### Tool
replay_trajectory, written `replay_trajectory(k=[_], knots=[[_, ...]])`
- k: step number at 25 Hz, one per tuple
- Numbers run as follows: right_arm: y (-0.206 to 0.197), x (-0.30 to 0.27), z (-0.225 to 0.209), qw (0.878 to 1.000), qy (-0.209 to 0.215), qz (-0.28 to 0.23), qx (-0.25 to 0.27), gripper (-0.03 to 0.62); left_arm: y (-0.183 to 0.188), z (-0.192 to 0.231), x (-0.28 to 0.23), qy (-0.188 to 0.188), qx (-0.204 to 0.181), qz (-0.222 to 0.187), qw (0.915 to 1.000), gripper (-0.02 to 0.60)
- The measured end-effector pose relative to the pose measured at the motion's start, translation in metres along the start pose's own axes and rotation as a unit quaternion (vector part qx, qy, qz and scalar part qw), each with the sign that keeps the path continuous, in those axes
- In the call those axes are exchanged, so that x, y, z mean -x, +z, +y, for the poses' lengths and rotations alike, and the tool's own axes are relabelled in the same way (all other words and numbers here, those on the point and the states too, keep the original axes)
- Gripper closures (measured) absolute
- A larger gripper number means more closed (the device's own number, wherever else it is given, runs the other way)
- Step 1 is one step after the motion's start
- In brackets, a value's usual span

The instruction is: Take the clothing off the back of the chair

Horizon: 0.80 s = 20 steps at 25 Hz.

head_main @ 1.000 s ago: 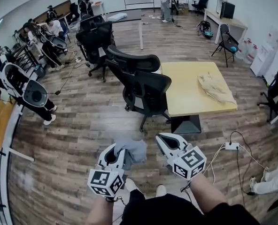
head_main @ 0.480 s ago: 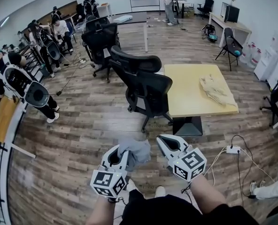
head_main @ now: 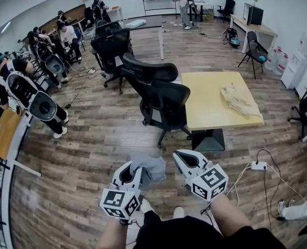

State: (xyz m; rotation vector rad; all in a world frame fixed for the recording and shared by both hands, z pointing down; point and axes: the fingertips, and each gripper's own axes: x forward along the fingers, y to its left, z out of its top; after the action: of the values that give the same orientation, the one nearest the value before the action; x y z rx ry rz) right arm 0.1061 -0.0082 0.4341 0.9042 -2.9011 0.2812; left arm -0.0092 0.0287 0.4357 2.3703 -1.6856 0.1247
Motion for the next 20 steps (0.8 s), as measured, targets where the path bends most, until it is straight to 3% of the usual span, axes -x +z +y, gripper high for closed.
replay_trajectory(k=[20], knots=[[0.004,0.001,0.010,1.000,0.009,-0.003,0.004,0.582,0.000,-0.001,0.012,0.005,0.007,-0.005,0.9999,0.523]])
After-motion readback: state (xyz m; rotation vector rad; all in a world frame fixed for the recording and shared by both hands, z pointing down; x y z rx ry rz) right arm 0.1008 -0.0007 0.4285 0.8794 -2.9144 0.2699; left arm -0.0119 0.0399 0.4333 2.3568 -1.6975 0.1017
